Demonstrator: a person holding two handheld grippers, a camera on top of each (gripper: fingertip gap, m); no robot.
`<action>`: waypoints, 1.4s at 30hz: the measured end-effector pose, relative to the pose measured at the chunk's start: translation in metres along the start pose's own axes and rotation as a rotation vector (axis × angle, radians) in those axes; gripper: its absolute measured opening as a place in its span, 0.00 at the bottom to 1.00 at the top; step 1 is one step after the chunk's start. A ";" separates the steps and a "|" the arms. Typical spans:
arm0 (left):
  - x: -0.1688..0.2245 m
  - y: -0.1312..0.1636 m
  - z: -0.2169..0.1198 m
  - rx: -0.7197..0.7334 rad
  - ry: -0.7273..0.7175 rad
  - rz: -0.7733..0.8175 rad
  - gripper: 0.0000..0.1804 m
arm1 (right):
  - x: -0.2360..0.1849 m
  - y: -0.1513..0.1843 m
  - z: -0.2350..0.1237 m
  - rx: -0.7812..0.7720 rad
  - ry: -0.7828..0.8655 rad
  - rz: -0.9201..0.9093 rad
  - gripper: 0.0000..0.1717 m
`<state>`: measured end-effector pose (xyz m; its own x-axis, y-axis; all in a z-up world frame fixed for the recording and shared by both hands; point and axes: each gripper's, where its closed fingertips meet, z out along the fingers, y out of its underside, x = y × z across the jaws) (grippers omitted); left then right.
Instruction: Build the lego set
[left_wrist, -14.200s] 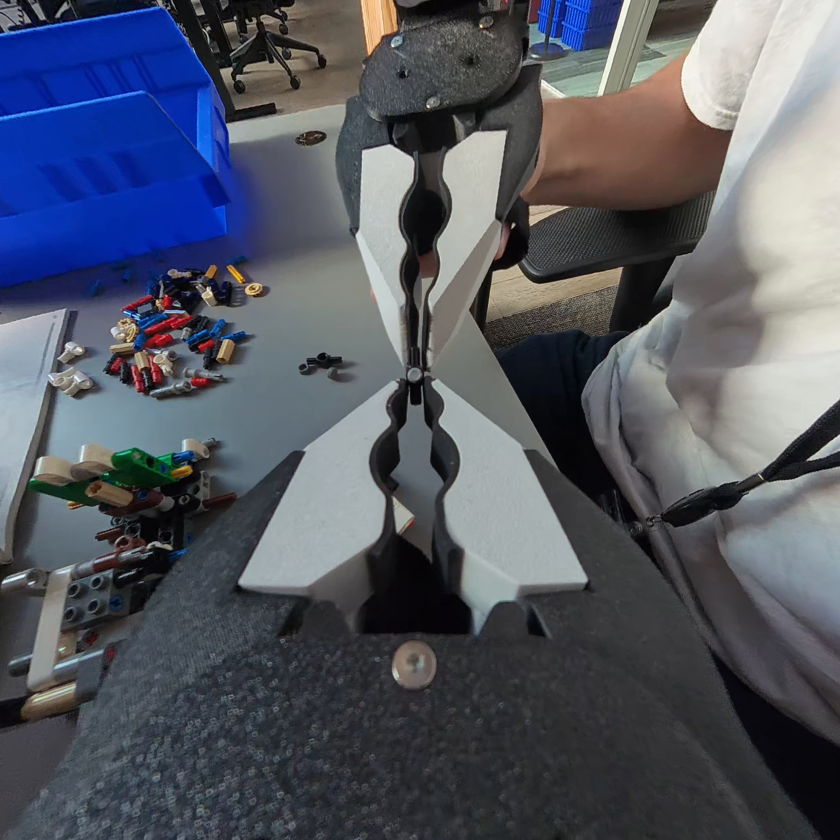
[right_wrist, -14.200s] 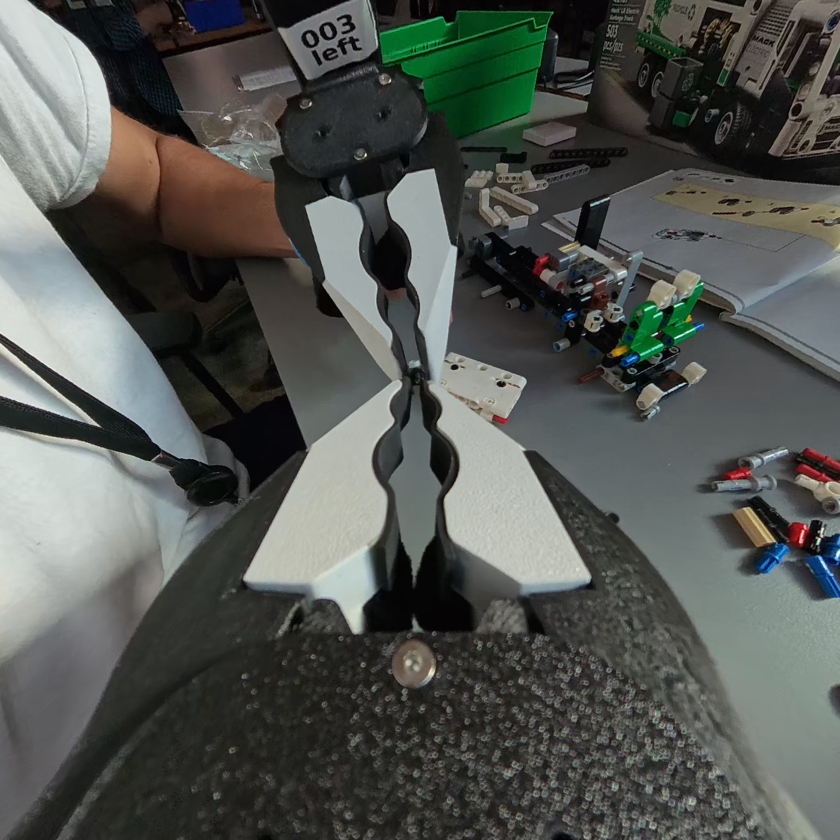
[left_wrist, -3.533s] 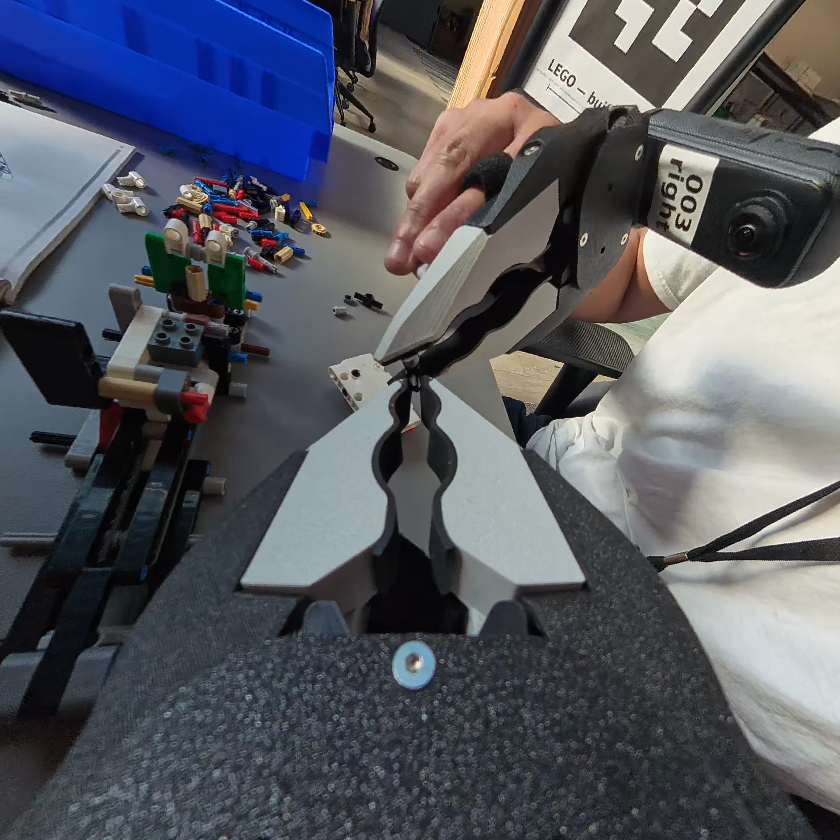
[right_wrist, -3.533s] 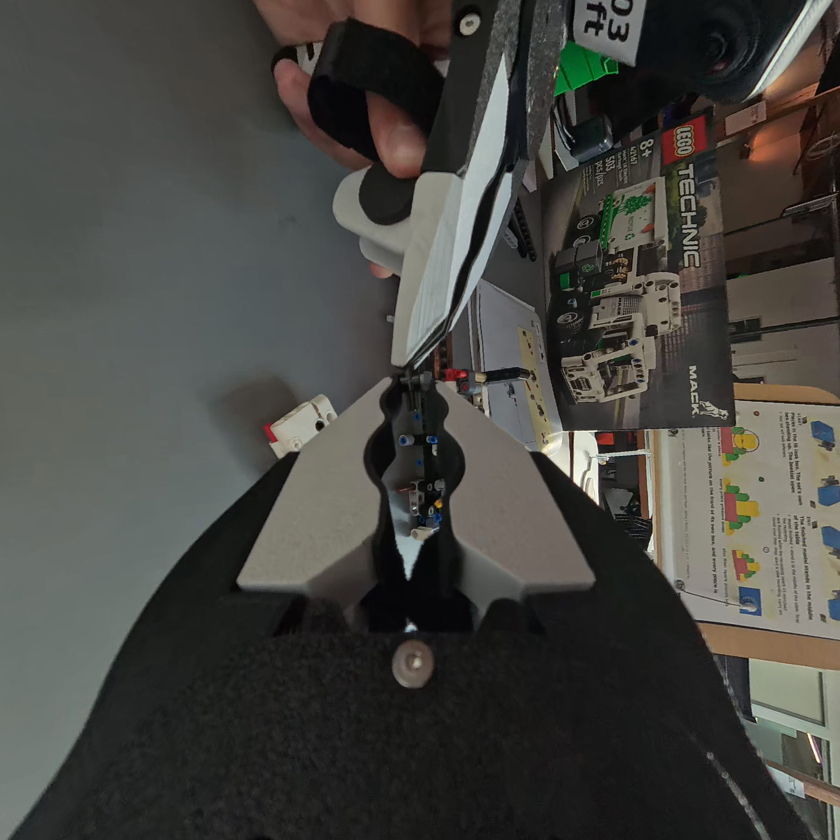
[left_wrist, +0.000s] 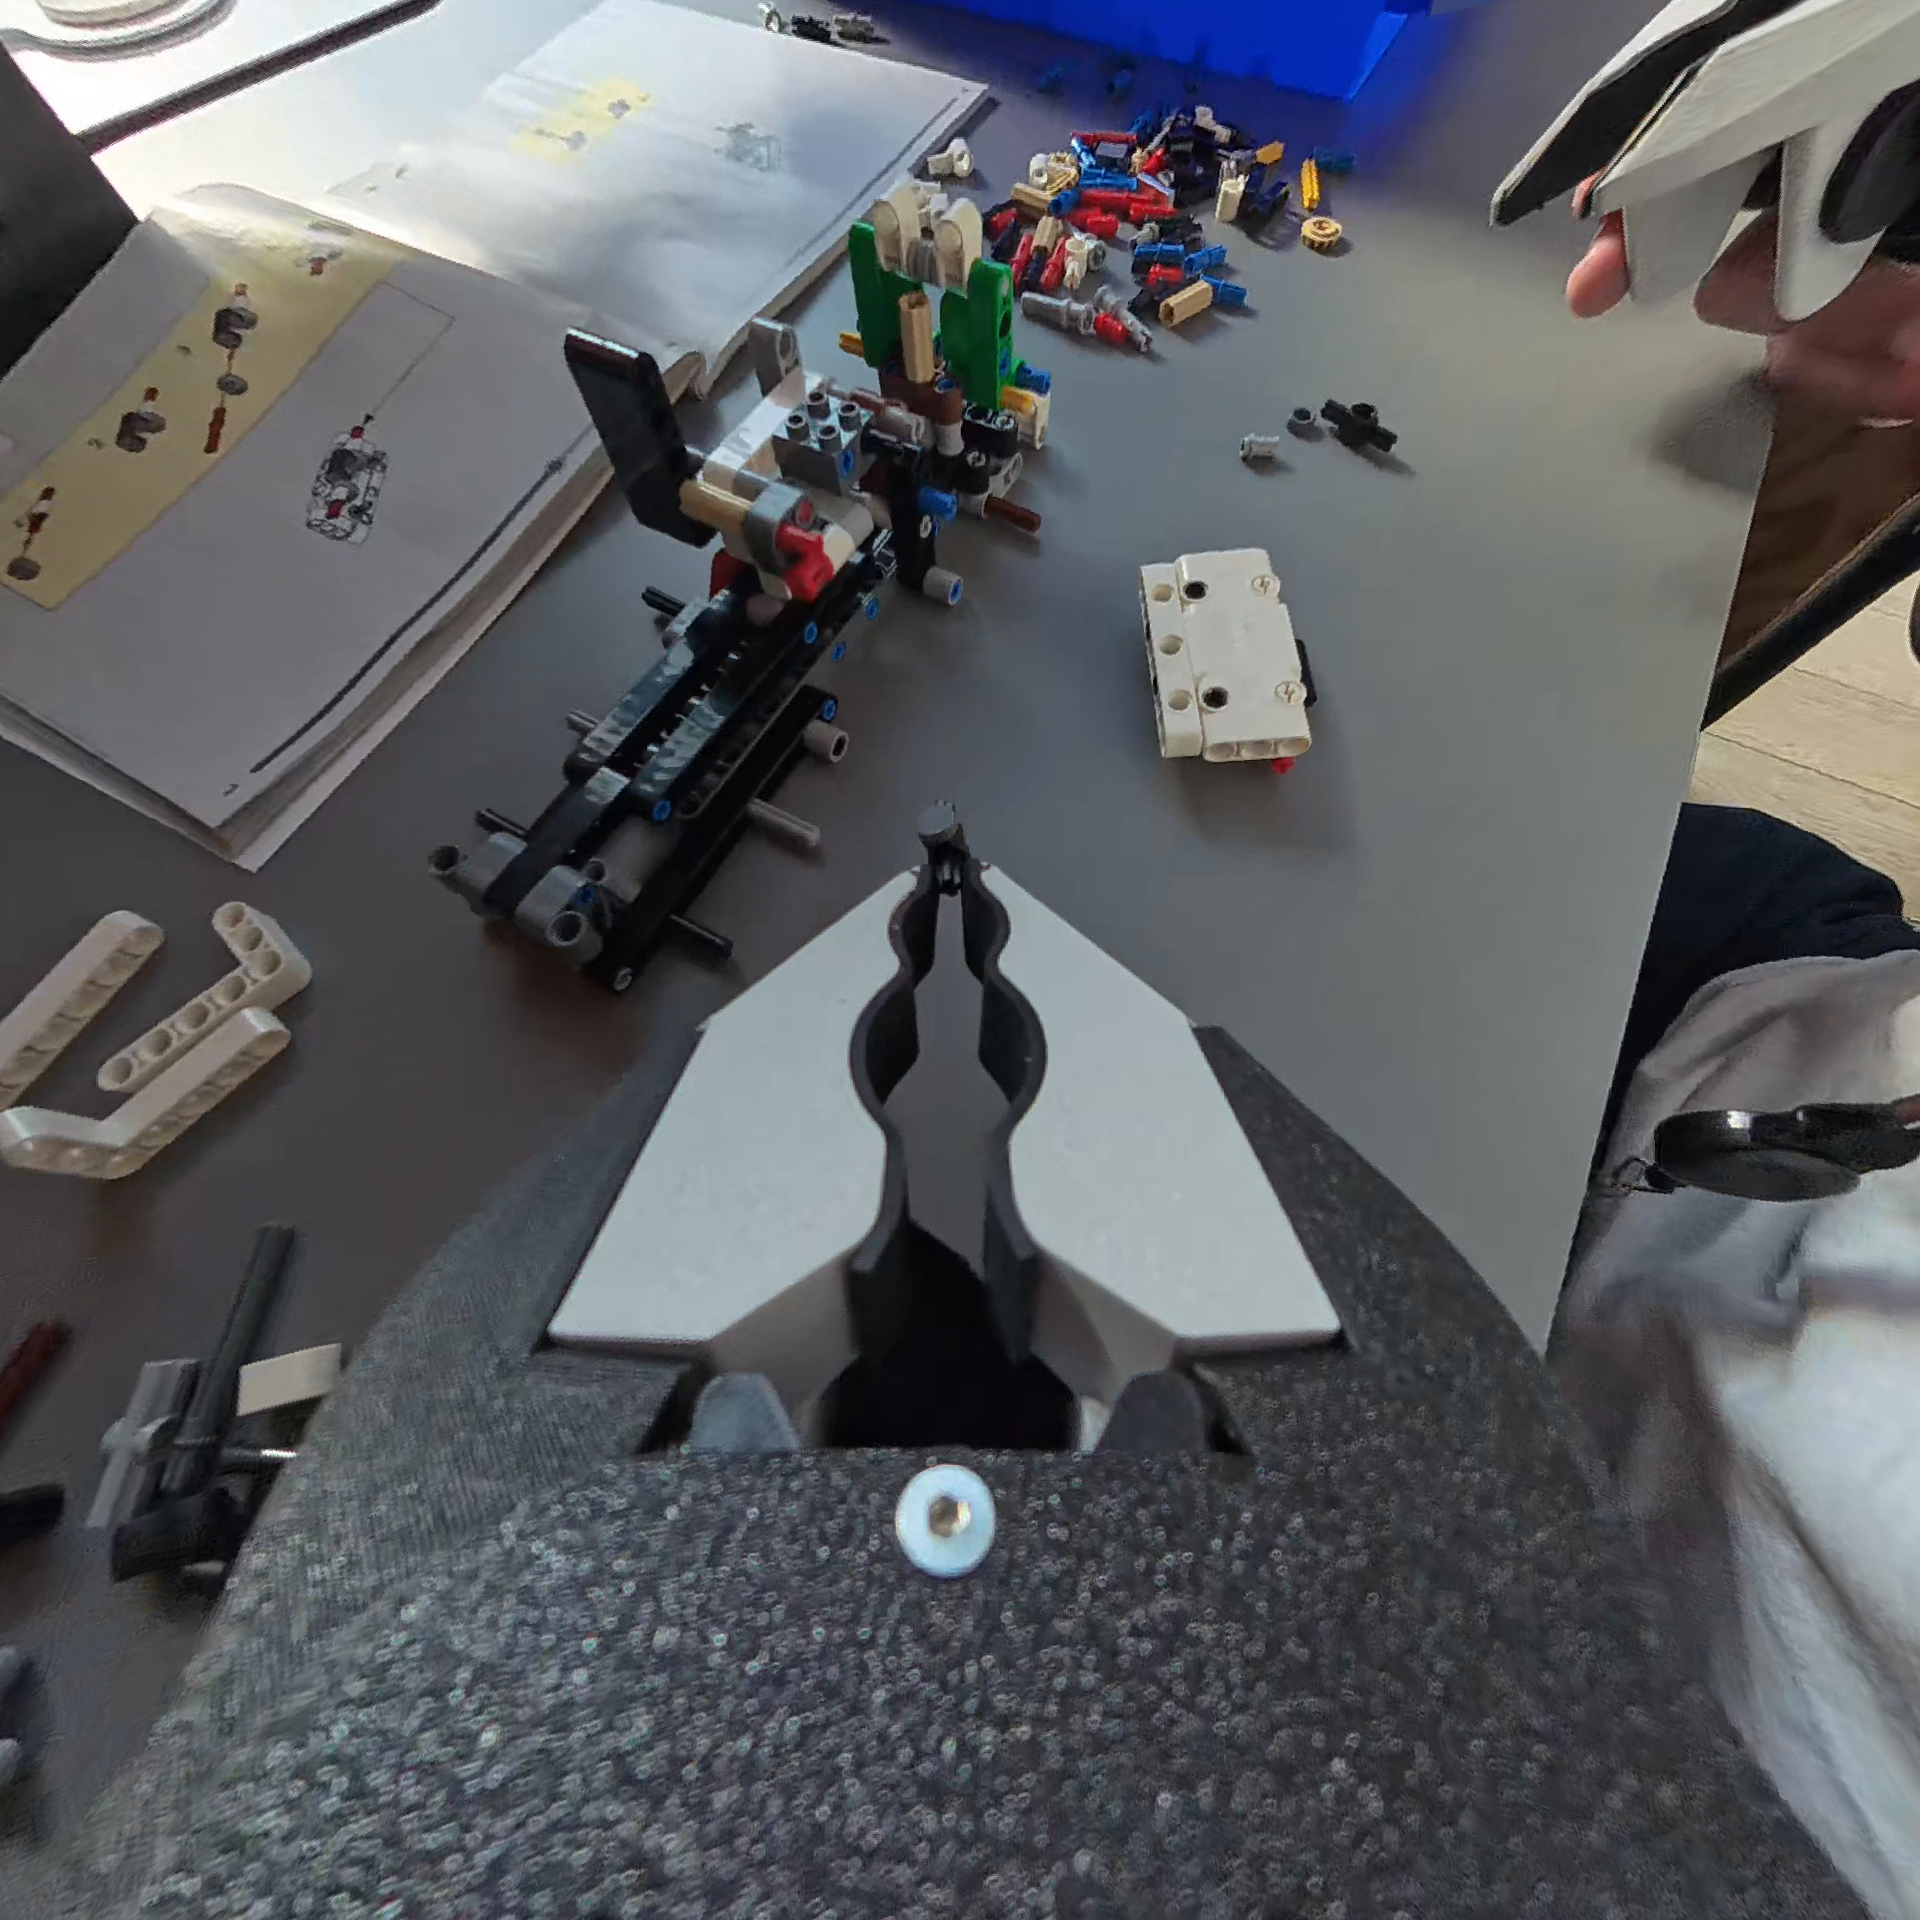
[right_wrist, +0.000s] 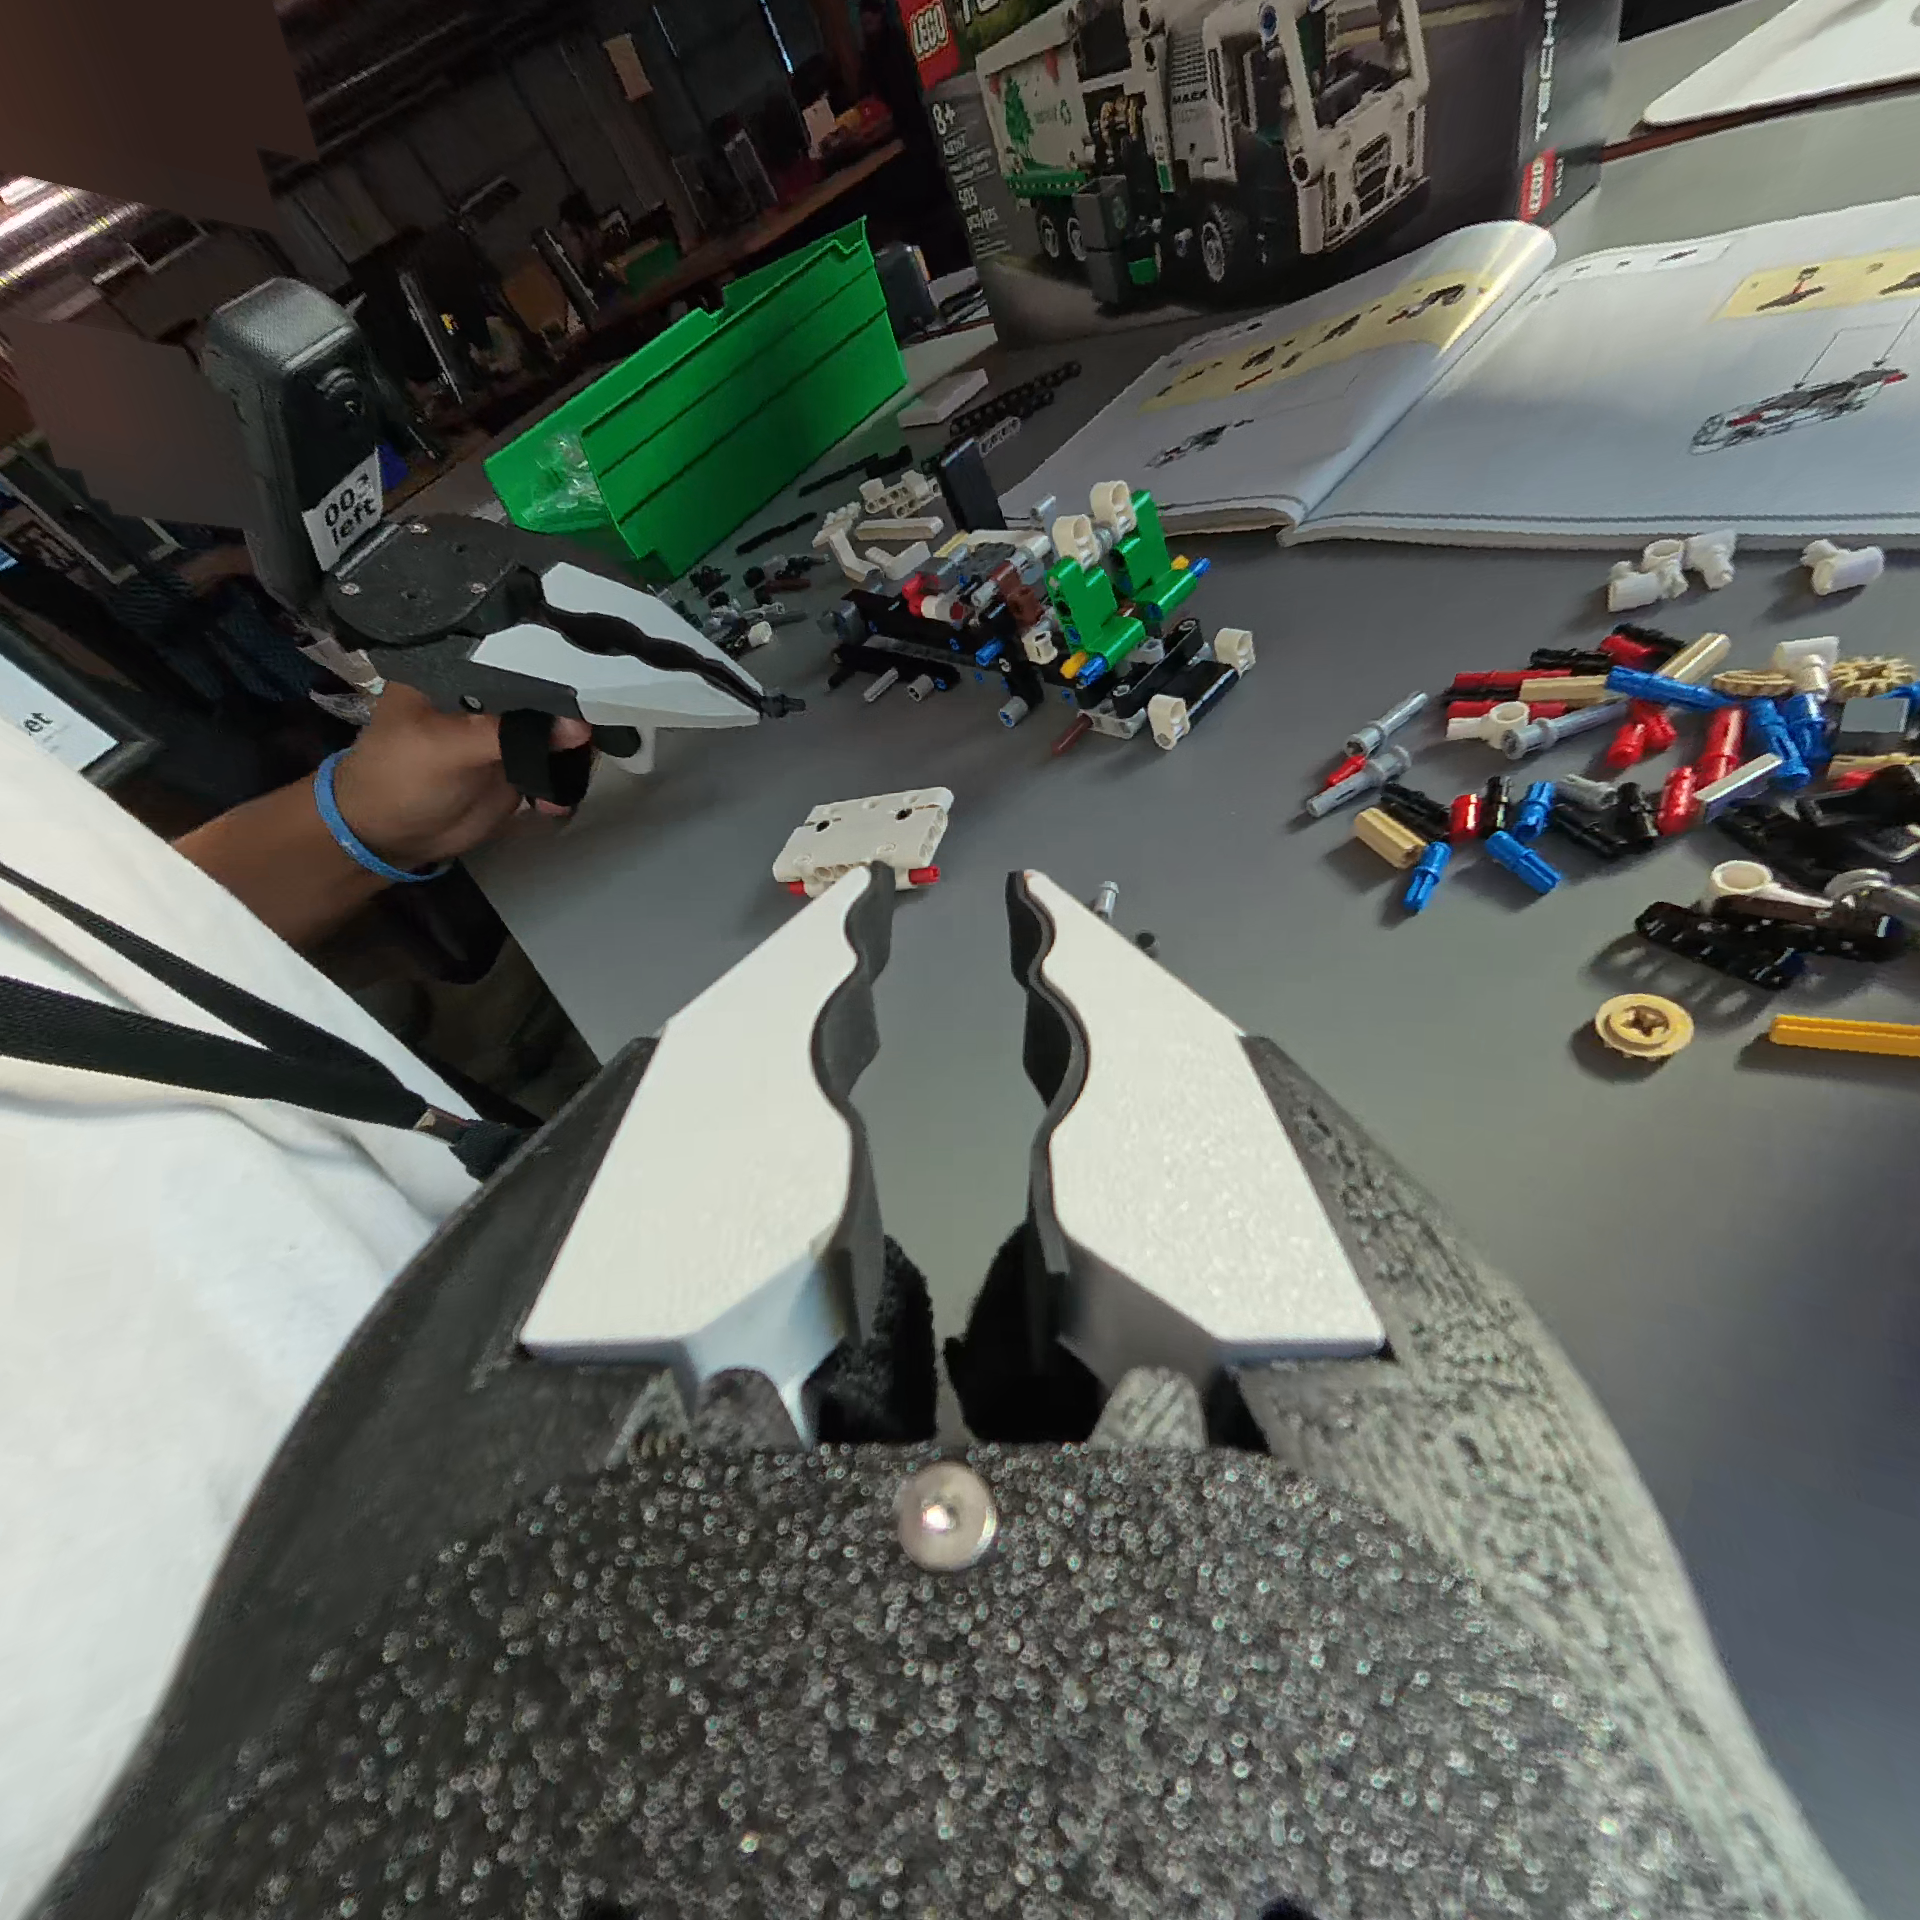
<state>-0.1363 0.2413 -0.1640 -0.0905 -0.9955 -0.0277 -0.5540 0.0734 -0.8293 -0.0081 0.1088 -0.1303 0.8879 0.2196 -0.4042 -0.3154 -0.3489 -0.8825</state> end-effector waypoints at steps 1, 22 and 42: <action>0.001 0.000 -0.001 -0.005 0.002 -0.020 0.01 | 0.002 -0.002 -0.001 0.008 -0.007 0.016 0.12; 0.007 0.003 0.018 -0.080 0.038 -0.055 0.01 | 0.002 -0.004 0.001 0.023 -0.007 -0.030 0.11; 0.011 0.020 0.013 -0.145 -0.011 0.106 0.05 | 0.003 -0.002 0.002 0.014 0.006 -0.035 0.11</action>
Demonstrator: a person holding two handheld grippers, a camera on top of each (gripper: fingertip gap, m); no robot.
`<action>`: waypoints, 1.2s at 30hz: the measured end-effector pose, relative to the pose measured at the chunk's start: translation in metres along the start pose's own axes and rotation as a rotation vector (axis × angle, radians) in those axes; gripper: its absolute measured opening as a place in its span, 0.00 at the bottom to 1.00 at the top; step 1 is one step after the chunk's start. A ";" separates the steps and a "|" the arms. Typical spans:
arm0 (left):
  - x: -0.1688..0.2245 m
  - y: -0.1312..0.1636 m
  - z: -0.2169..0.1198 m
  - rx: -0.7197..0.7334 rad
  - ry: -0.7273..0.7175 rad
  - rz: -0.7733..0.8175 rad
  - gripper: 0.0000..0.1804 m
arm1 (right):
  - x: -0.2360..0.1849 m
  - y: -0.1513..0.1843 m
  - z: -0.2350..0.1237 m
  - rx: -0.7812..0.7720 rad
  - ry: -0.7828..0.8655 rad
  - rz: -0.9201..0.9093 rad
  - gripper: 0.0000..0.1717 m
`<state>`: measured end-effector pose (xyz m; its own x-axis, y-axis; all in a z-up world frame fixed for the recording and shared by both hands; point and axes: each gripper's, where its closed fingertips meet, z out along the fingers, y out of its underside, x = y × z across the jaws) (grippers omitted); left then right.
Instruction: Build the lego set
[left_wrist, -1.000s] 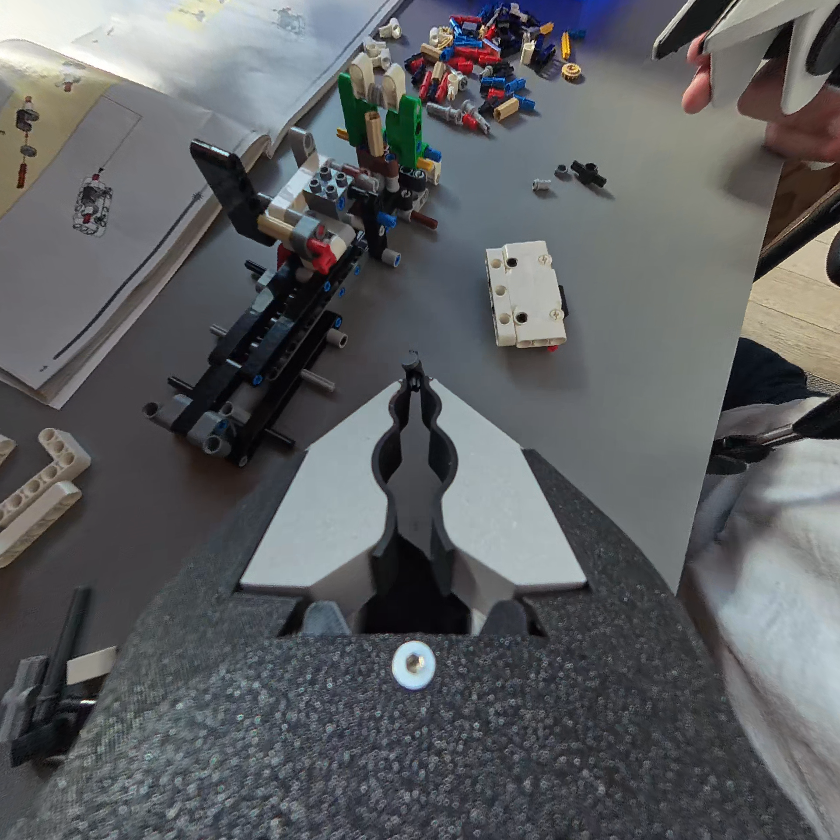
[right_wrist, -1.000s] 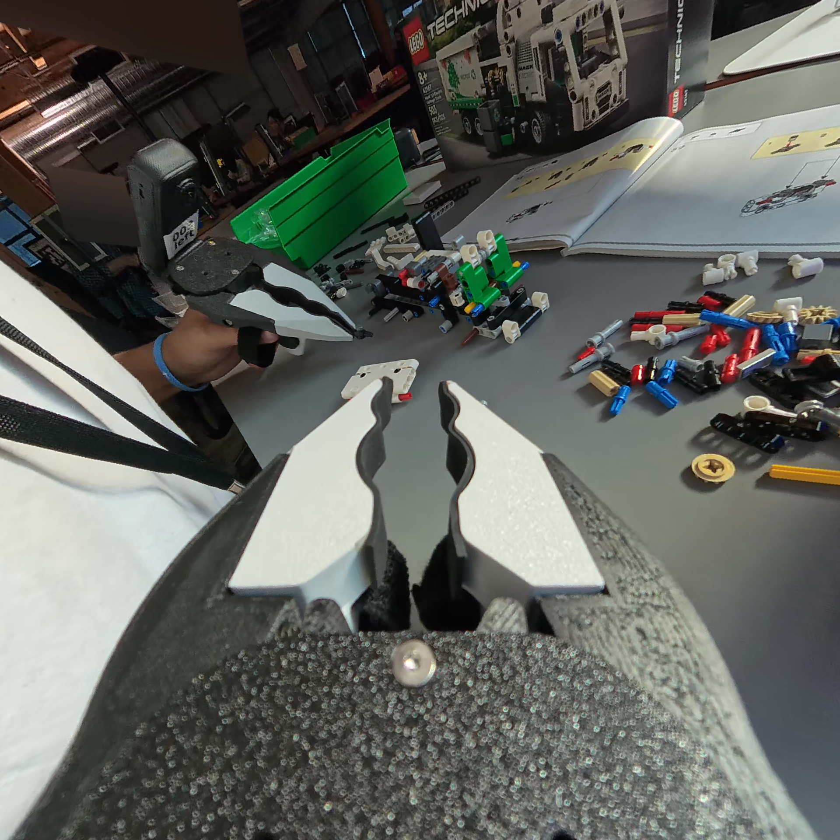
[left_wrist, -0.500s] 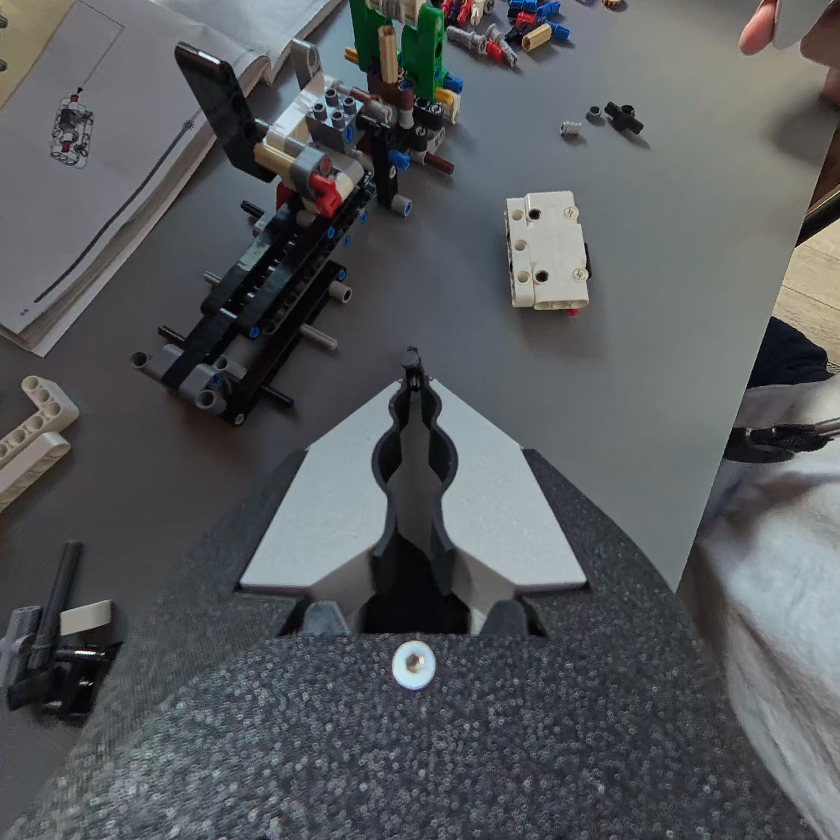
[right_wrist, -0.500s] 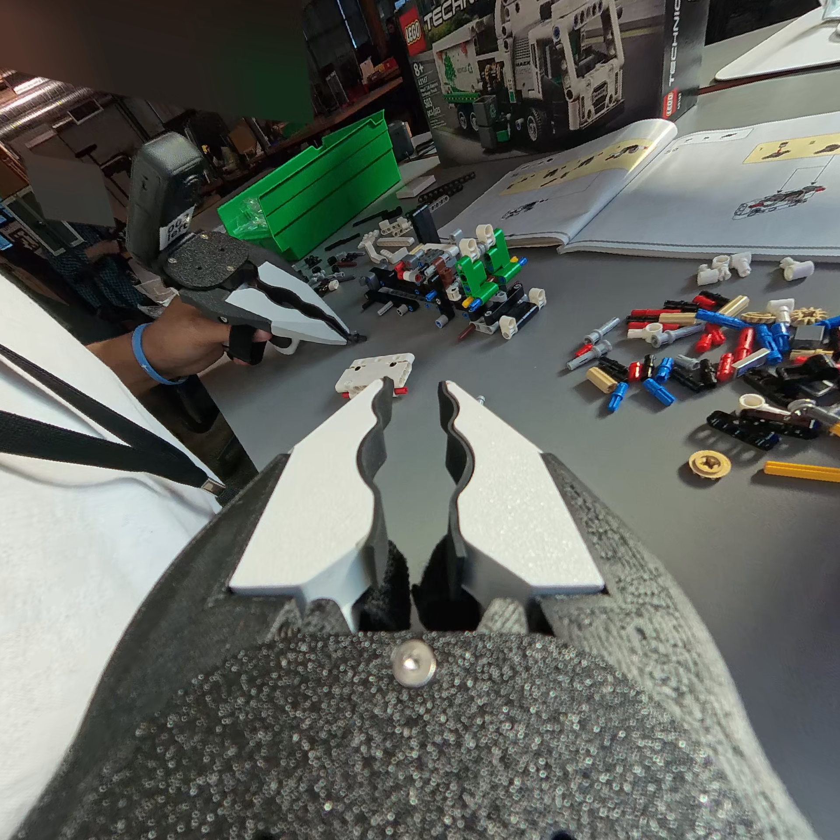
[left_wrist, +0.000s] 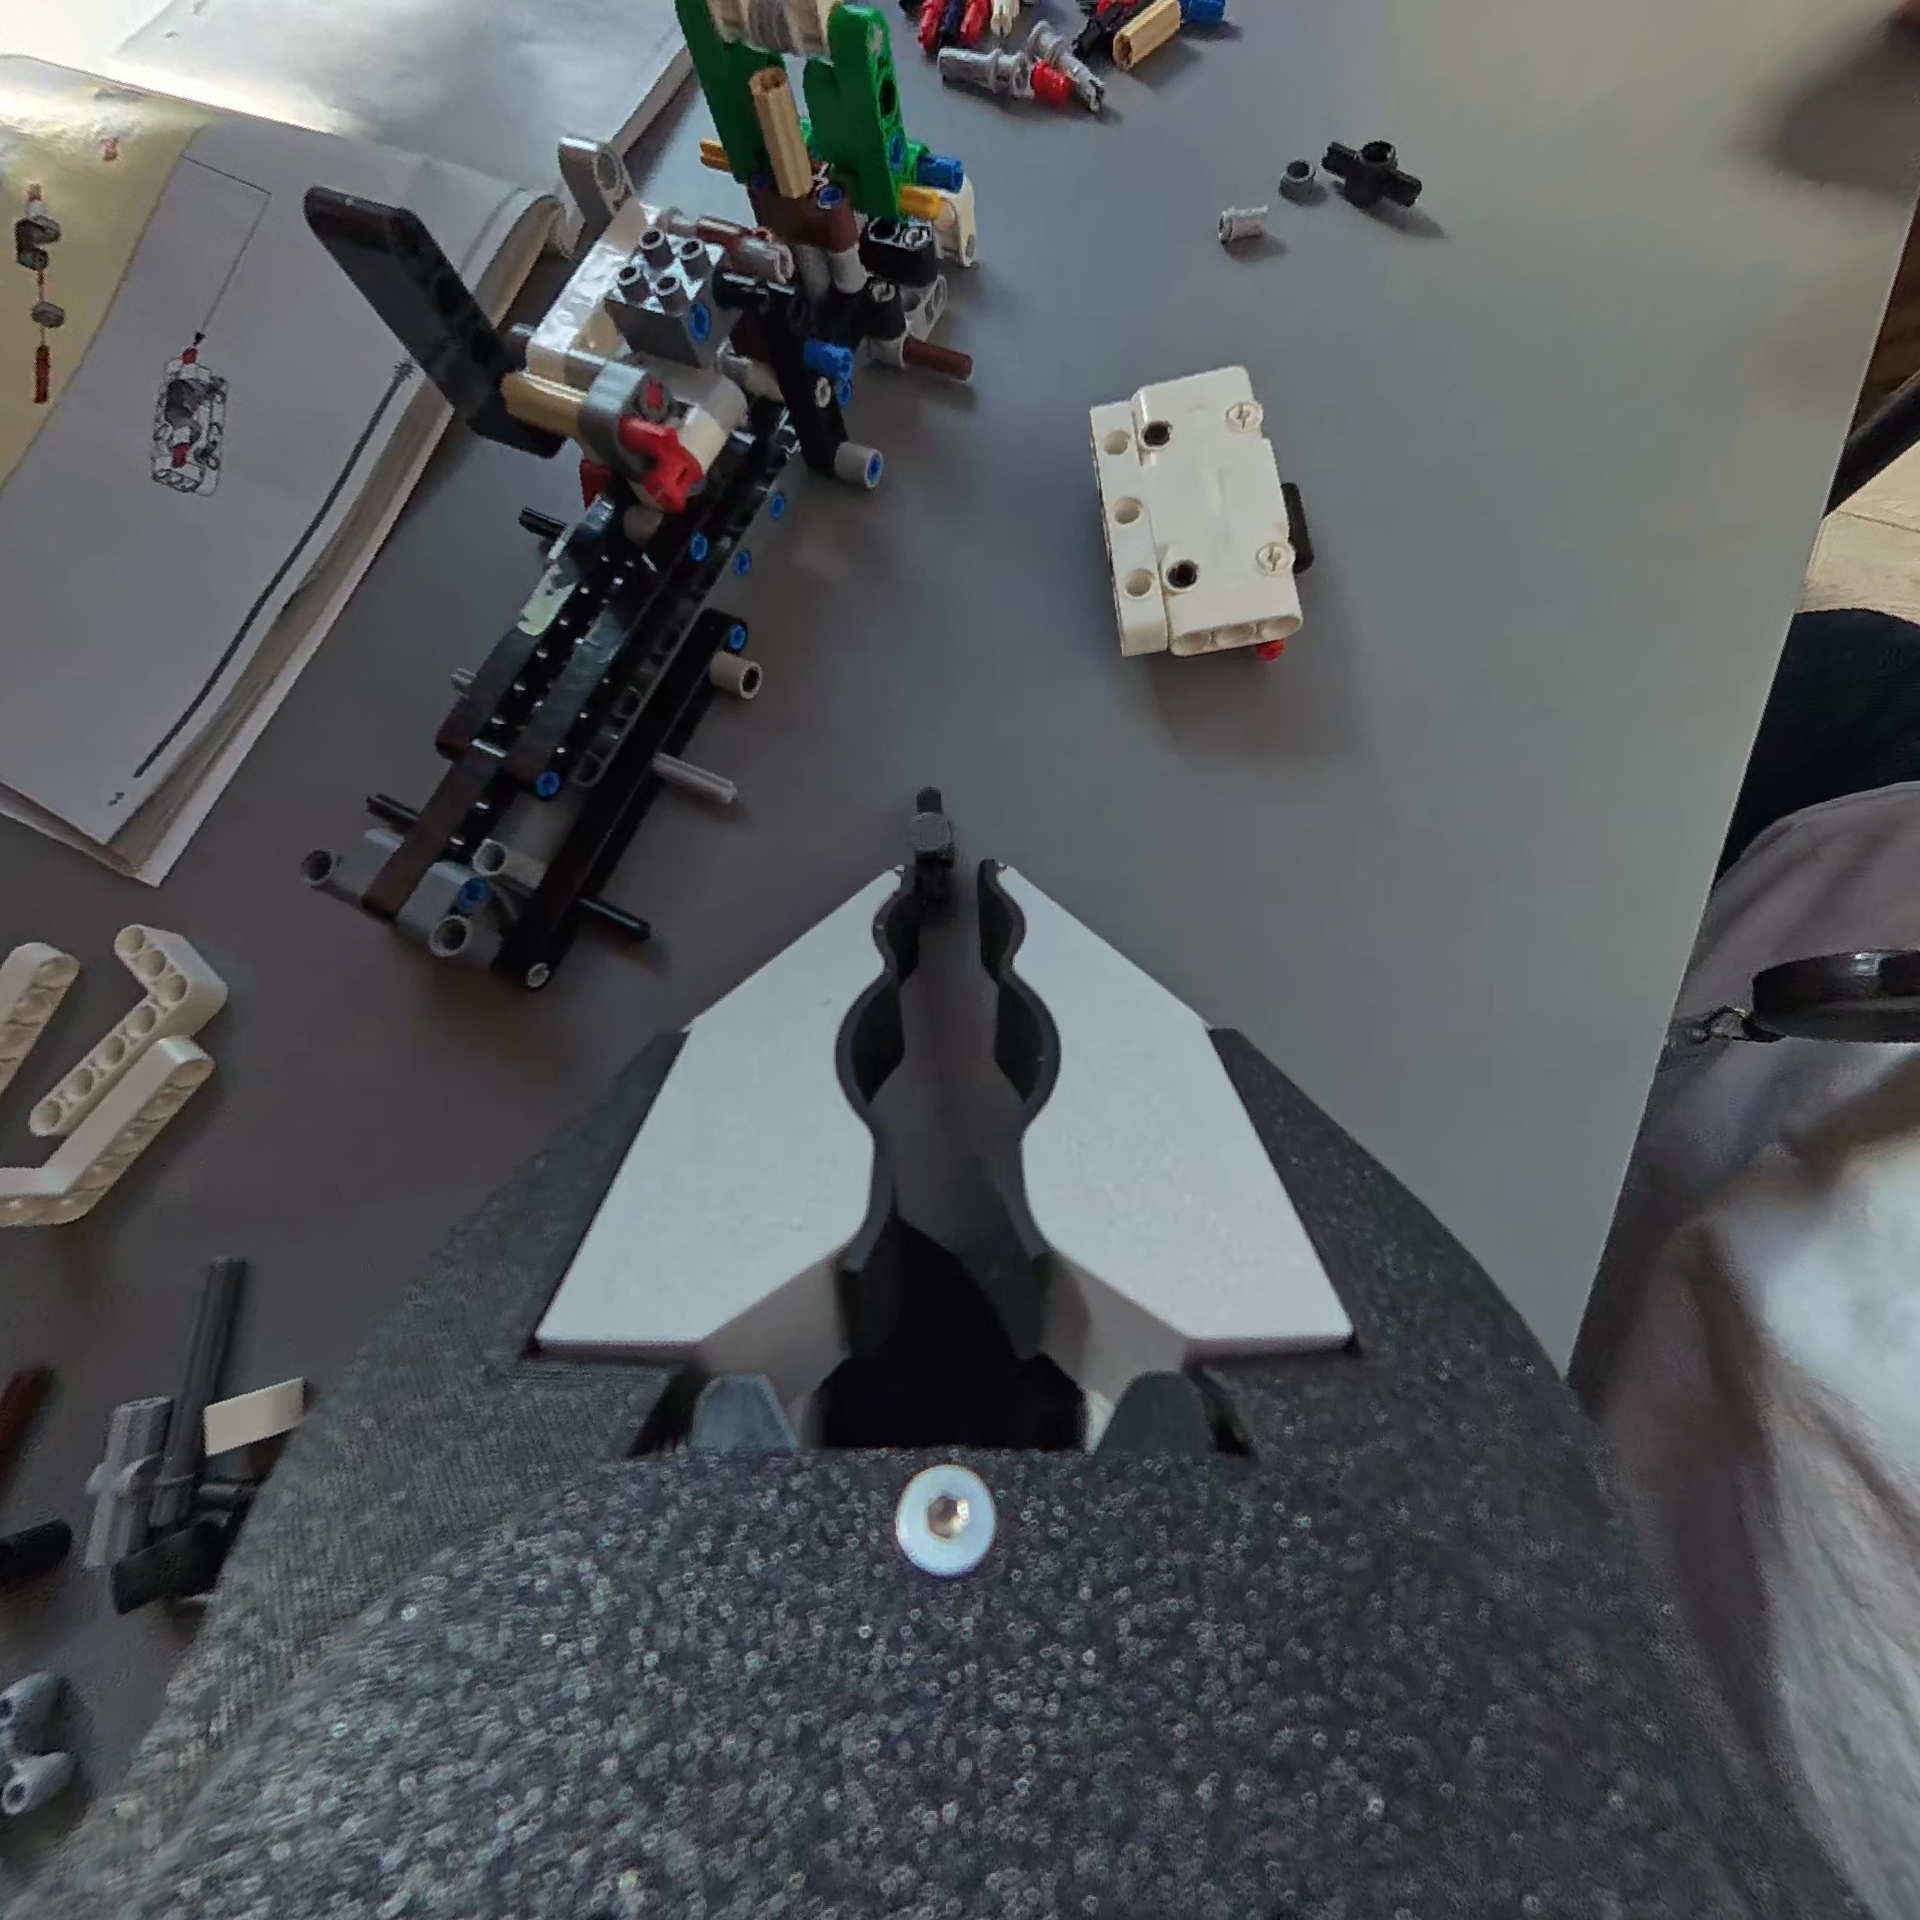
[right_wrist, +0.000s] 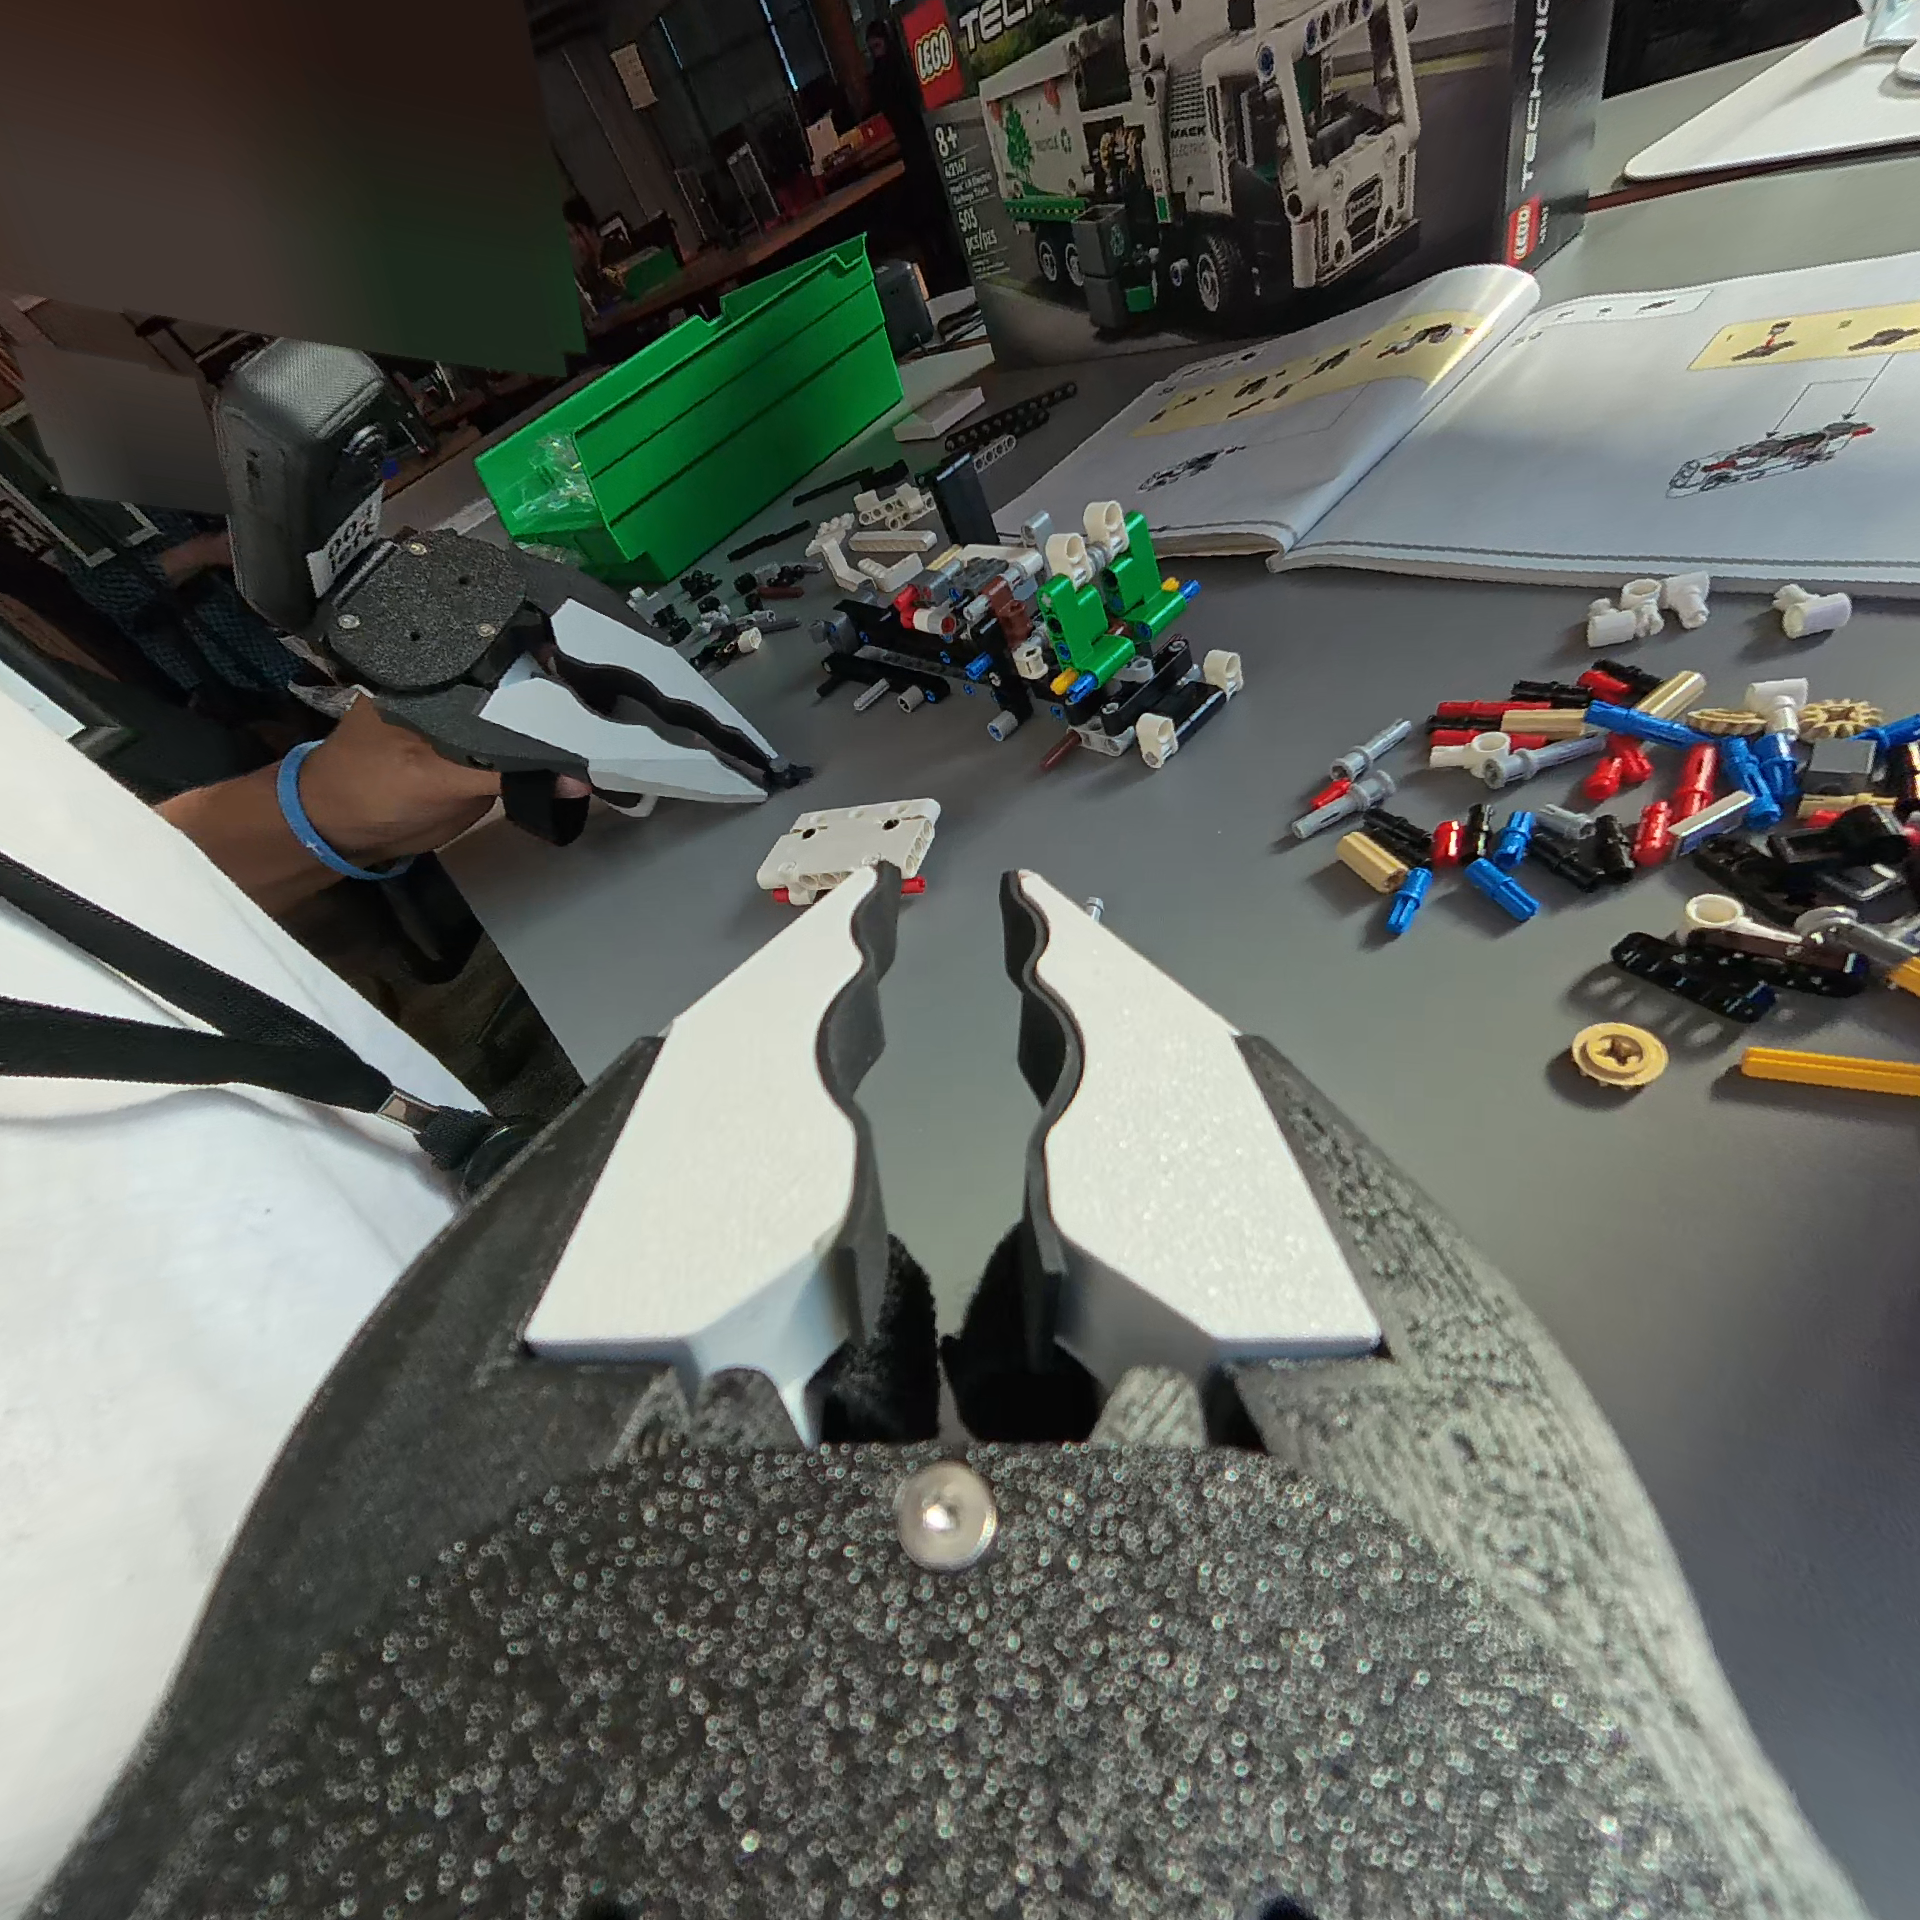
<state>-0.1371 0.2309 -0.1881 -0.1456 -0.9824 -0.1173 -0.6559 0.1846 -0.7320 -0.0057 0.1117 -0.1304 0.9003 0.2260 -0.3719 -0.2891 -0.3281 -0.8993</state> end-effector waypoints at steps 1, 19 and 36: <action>0.001 -0.001 0.000 0.006 0.006 -0.006 0.06 | 0.000 0.000 0.000 -0.001 0.000 0.000 0.11; 0.084 -0.118 0.052 0.134 0.222 0.052 0.10 | 0.023 0.010 -0.012 -0.060 0.257 -0.078 0.08; 0.098 -0.116 0.111 -0.039 0.066 -0.028 0.02 | 0.030 0.005 -0.027 -0.007 0.308 -0.166 0.08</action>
